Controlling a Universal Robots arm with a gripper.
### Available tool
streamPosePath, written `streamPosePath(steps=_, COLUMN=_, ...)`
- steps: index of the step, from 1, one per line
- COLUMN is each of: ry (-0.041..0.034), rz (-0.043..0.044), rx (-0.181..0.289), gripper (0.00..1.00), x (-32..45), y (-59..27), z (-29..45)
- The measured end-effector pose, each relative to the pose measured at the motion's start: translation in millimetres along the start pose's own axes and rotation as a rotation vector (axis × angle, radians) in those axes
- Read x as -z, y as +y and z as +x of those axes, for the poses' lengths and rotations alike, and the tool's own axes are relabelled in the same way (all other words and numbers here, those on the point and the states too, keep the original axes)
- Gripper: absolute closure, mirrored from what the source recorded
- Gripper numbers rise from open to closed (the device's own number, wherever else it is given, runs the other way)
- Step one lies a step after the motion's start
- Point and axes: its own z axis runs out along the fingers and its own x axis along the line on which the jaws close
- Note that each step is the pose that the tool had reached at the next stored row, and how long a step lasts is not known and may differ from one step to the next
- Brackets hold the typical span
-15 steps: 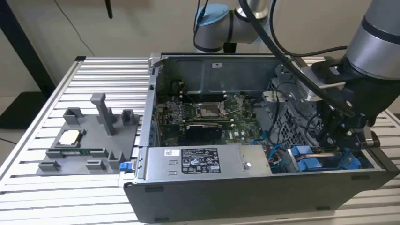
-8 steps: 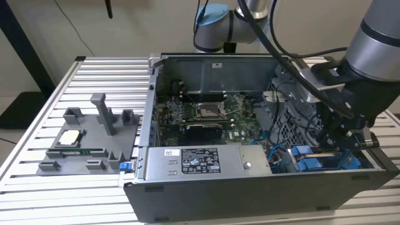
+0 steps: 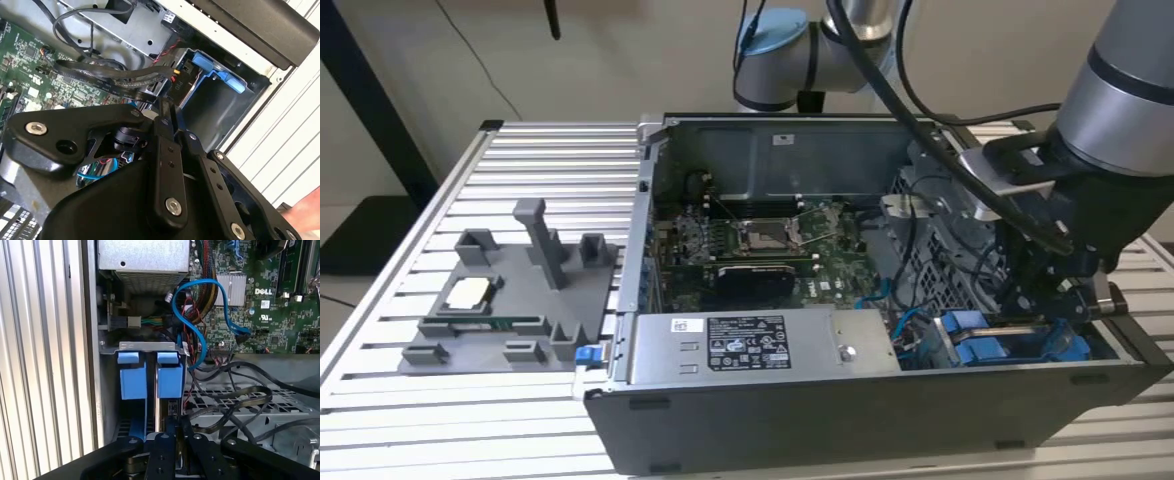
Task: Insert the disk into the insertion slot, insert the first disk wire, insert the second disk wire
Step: 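Insert the second disk wire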
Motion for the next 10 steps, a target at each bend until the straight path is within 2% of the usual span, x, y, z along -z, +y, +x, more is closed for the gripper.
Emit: streamPosePath(steps=10, ry=0.0002, rz=0.0, rx=0.0, gripper=0.84, x=-3.6, y=0.4, z=0.3)
